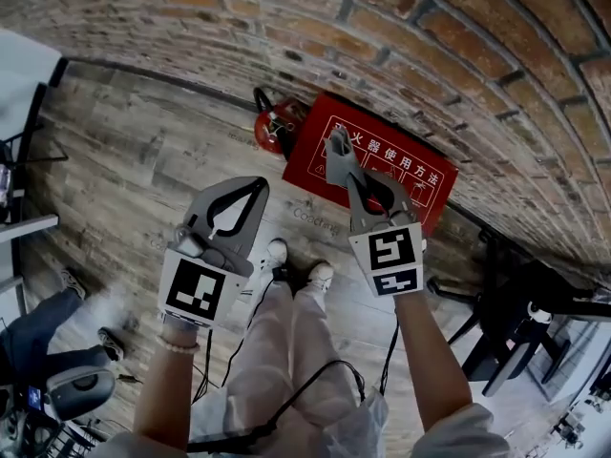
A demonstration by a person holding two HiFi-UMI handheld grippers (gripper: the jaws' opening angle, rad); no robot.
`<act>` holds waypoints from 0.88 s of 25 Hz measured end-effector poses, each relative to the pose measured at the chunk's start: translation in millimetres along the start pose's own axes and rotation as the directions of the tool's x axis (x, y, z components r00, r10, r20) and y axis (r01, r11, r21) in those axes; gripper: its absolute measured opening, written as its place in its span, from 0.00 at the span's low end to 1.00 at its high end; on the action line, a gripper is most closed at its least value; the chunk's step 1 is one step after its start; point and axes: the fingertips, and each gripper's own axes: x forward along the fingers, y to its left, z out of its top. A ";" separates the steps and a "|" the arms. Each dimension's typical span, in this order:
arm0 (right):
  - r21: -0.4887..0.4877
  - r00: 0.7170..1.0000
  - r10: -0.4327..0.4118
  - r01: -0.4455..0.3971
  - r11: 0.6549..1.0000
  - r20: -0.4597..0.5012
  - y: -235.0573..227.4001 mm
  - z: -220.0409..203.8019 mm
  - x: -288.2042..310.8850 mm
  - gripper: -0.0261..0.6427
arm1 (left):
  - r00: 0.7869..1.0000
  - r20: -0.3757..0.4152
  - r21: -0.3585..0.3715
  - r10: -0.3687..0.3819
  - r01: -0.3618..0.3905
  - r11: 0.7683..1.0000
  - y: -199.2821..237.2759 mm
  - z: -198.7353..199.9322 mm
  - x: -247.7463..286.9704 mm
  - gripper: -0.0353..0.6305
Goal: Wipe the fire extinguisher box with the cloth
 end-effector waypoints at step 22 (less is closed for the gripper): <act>-0.051 0.978 0.132 -0.142 0.989 -0.160 81.5 -33.4 84.1 0.07 | 0.996 -0.036 -0.043 0.076 -0.077 0.996 36.9 -33.9 -30.5 0.05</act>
